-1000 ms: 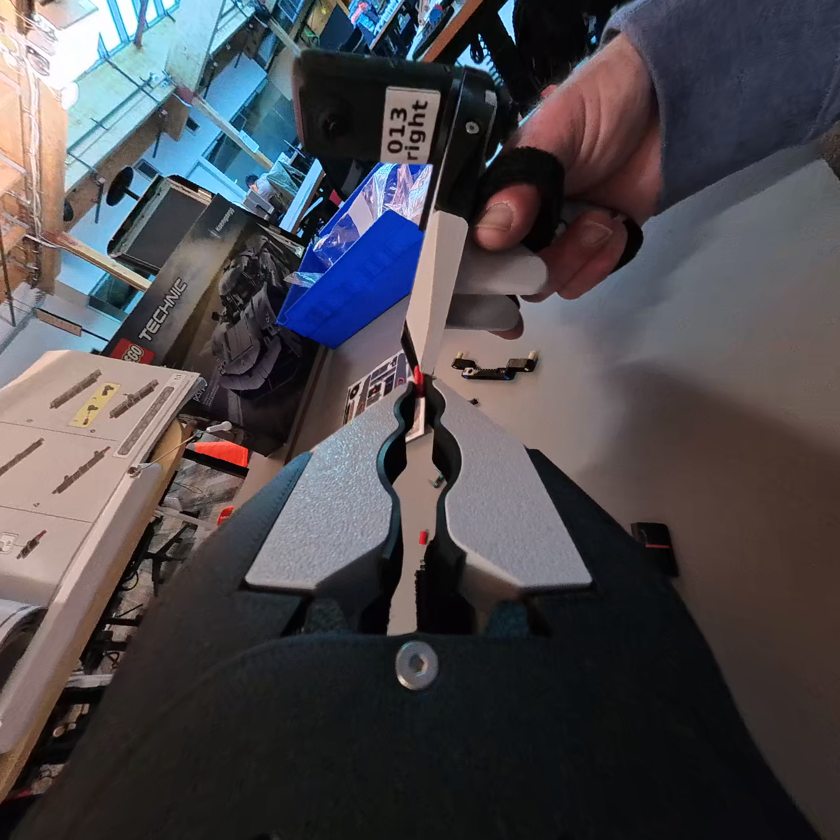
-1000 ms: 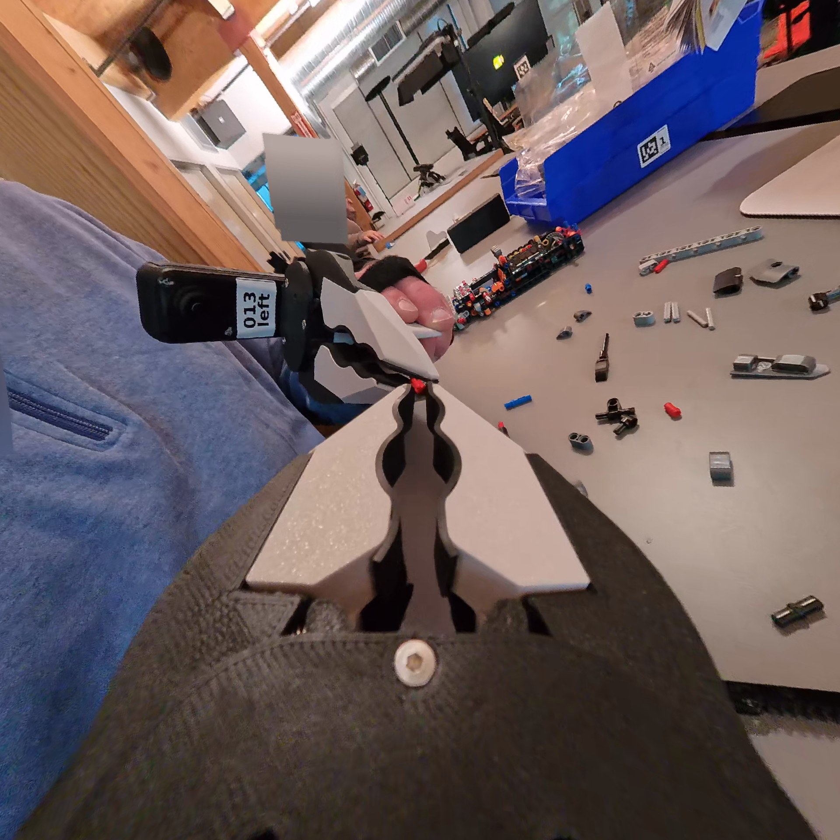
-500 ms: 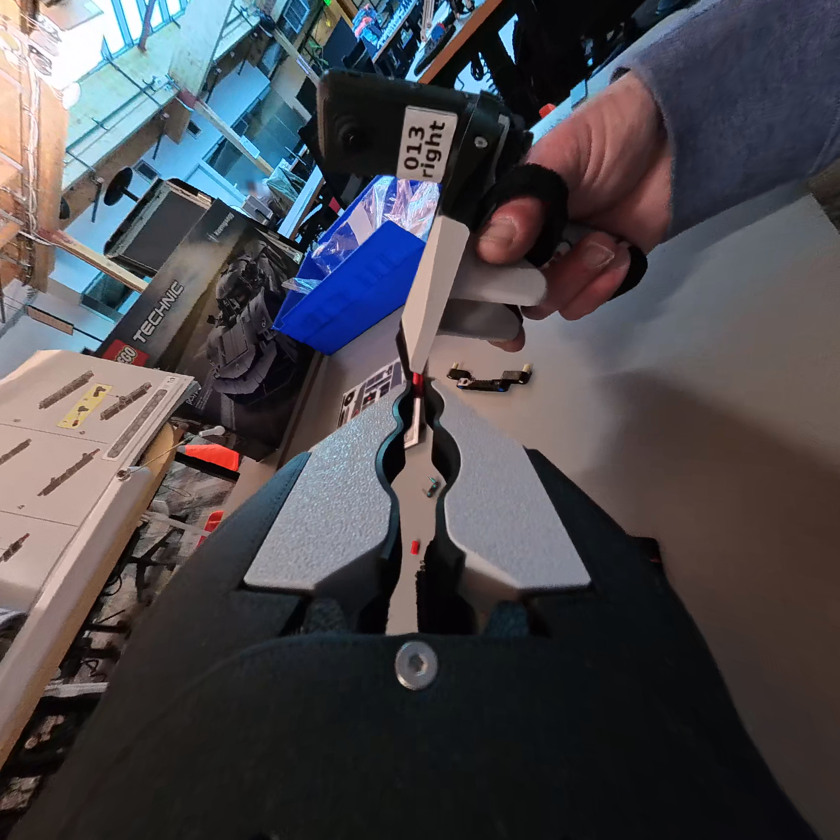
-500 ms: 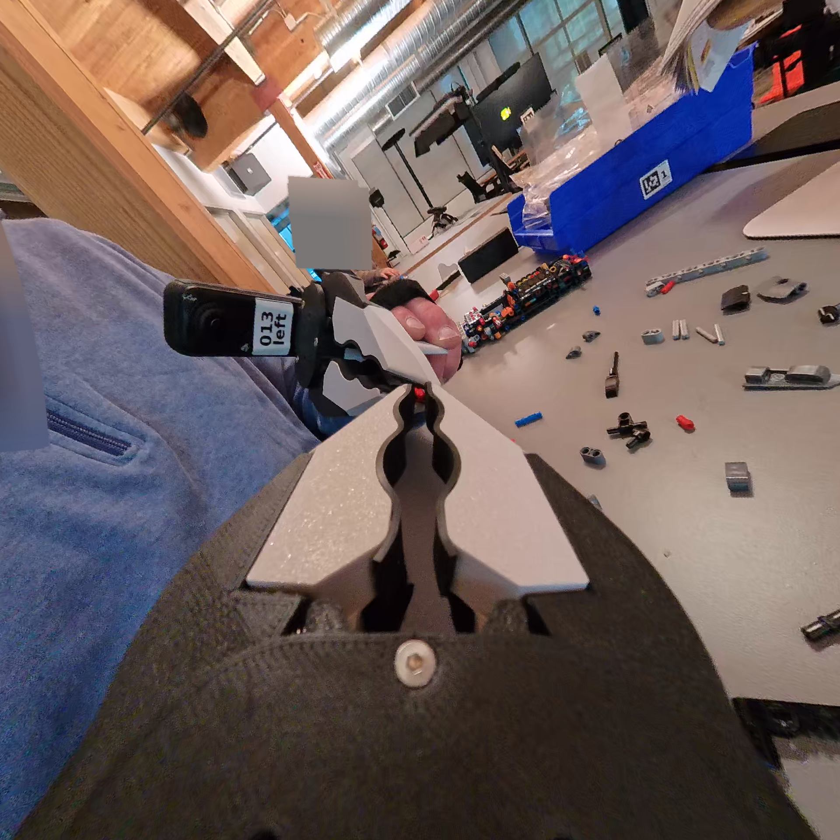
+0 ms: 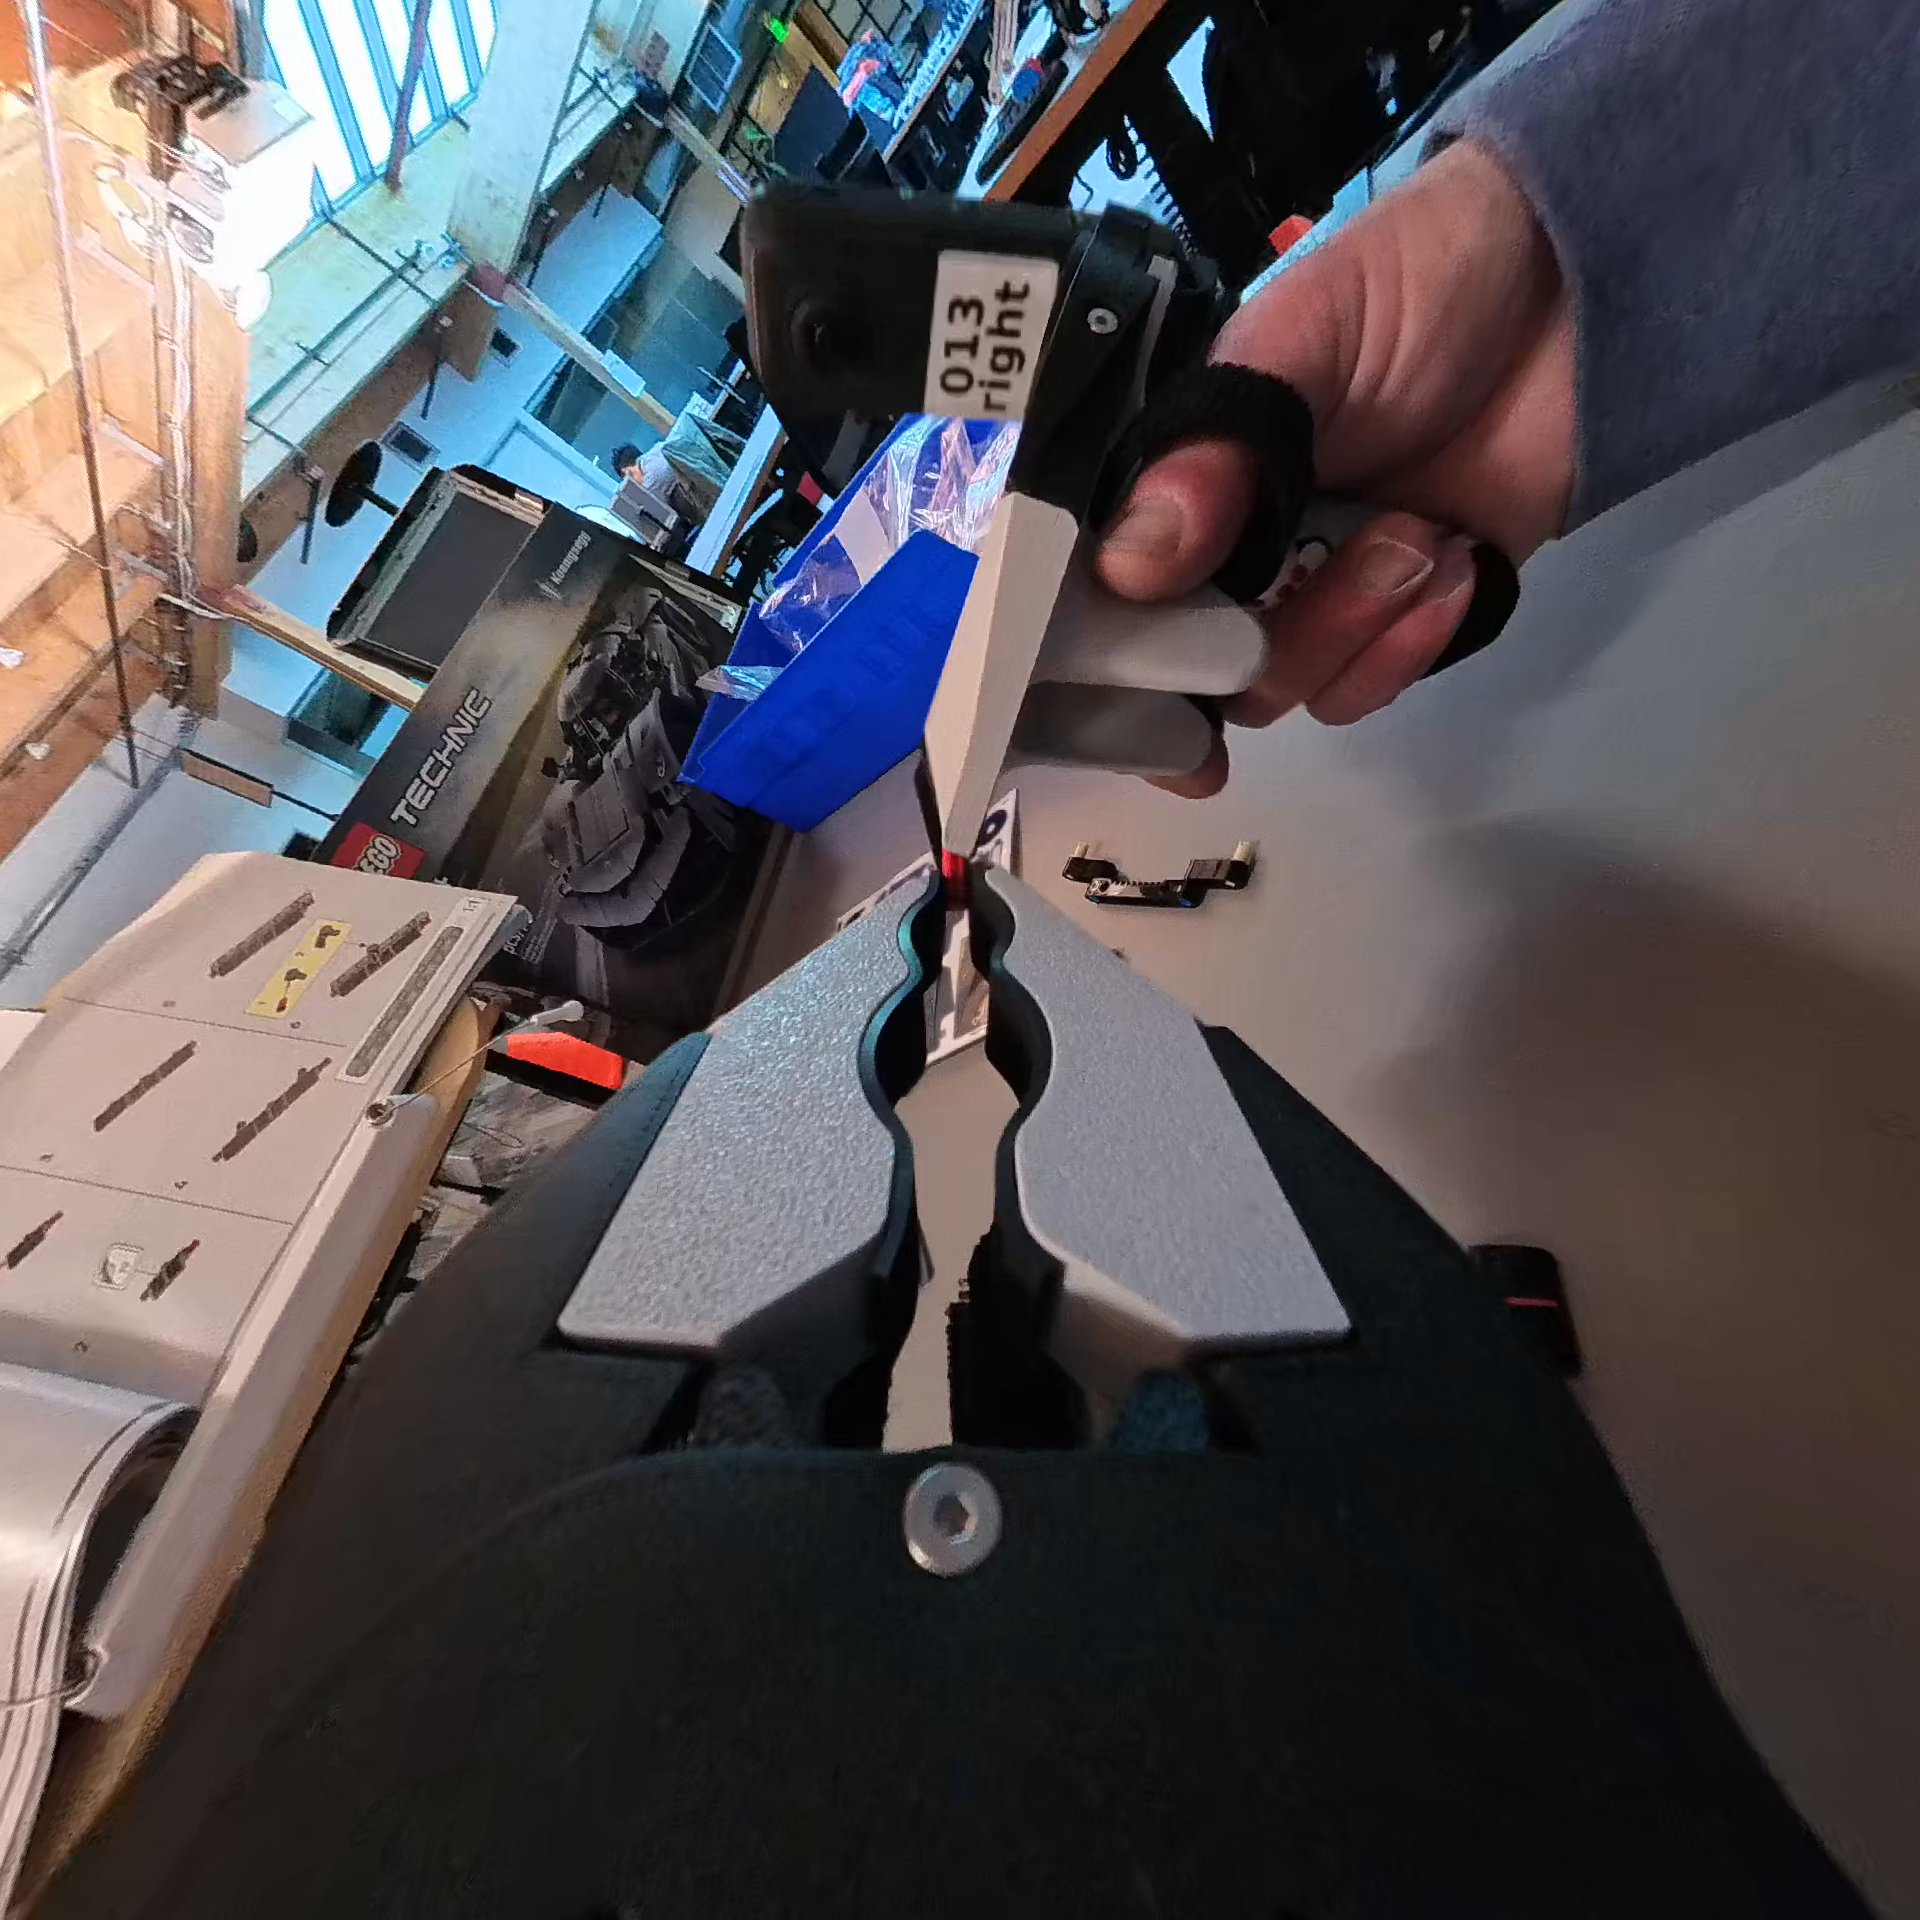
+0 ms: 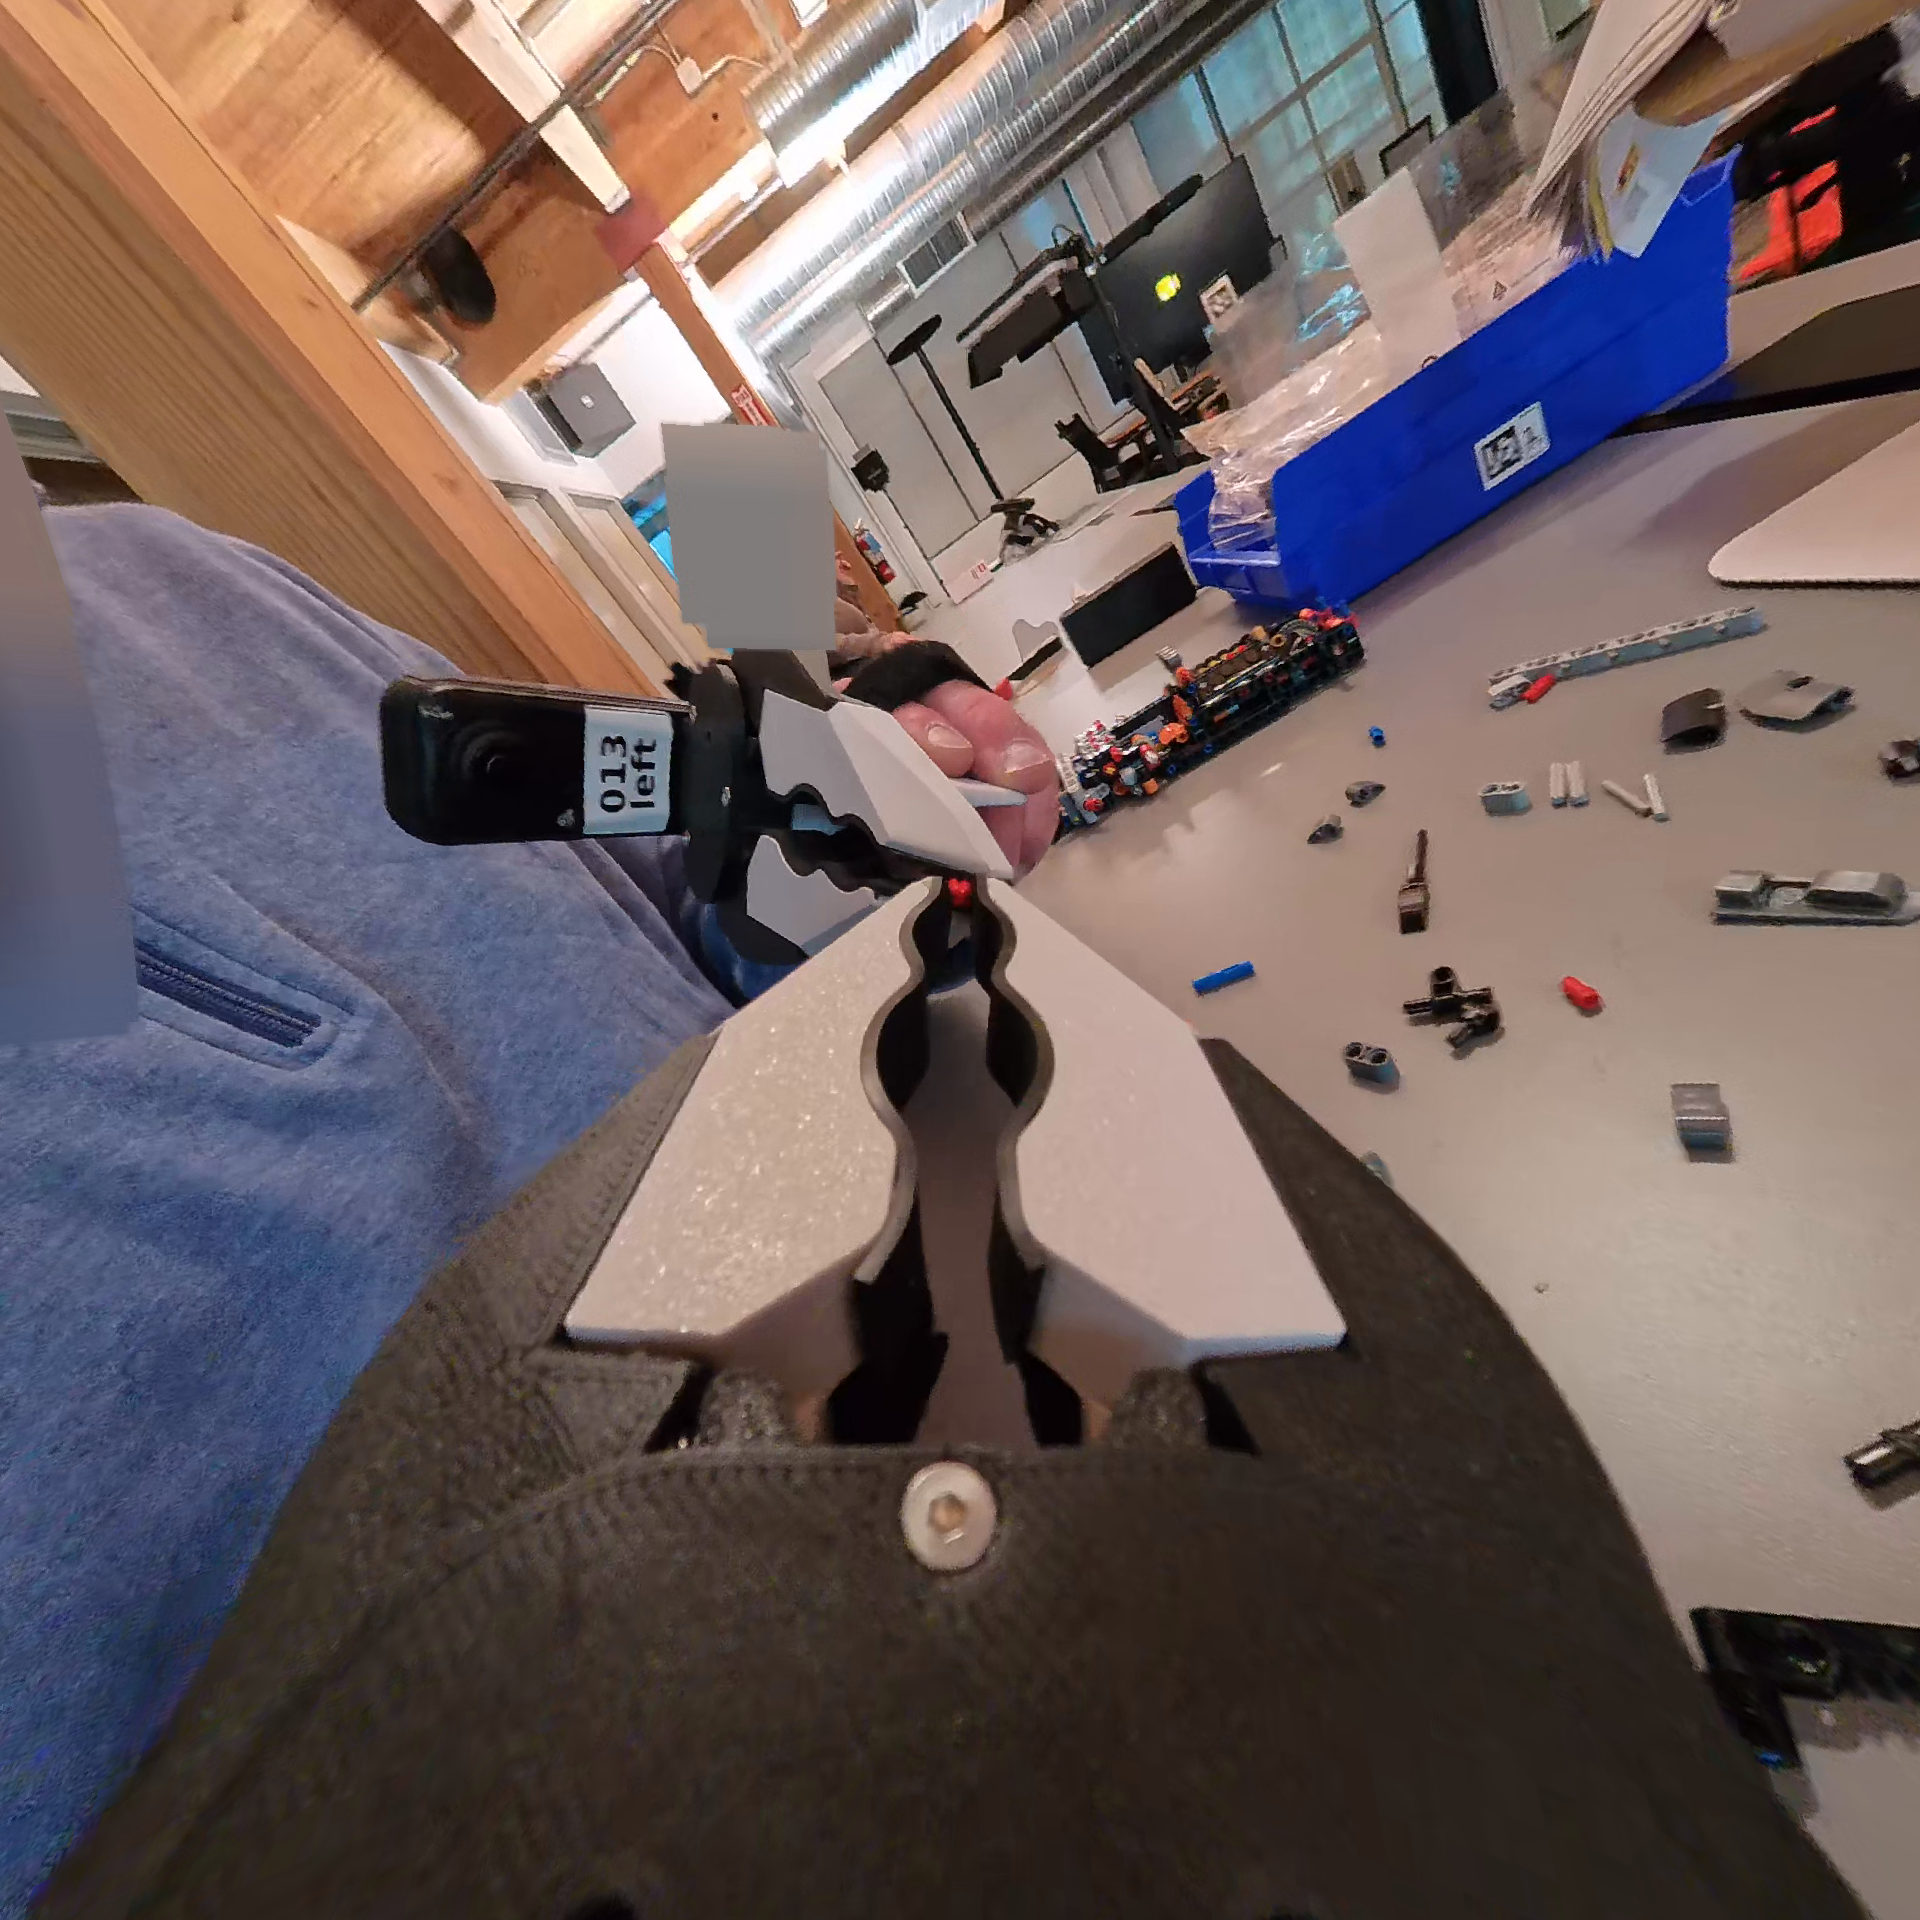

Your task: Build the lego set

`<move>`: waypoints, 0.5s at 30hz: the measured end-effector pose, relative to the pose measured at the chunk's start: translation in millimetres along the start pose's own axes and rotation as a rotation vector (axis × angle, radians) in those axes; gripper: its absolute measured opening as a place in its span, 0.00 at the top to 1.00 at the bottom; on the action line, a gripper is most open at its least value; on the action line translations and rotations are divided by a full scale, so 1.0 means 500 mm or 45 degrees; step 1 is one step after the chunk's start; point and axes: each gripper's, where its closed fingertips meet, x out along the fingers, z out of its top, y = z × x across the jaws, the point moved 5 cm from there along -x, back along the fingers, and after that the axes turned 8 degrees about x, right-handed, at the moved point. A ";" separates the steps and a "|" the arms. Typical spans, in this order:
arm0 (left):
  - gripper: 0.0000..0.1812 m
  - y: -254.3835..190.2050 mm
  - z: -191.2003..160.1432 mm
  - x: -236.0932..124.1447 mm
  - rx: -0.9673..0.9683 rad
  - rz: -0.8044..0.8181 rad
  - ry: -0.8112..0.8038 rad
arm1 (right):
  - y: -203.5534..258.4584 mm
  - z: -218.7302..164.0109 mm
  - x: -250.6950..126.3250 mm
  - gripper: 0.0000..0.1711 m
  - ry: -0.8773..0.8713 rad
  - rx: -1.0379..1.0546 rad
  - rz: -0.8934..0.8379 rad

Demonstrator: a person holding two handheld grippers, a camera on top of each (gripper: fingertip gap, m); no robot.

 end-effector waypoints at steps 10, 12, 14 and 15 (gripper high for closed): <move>0.87 -0.015 -0.024 -0.014 -0.194 -0.192 0.124 | -0.011 0.001 -0.033 0.99 -0.031 -0.098 -0.159; 0.83 -0.050 -0.048 -0.028 -0.332 -0.370 0.224 | -0.013 -0.017 -0.037 0.99 0.010 -0.107 -0.192; 0.82 -0.101 -0.073 -0.042 -0.453 -0.591 0.341 | -0.017 -0.038 -0.038 0.99 0.053 -0.110 -0.221; 0.82 -0.125 -0.090 -0.046 -0.476 -0.665 0.424 | -0.019 -0.047 -0.038 0.99 0.068 -0.108 -0.225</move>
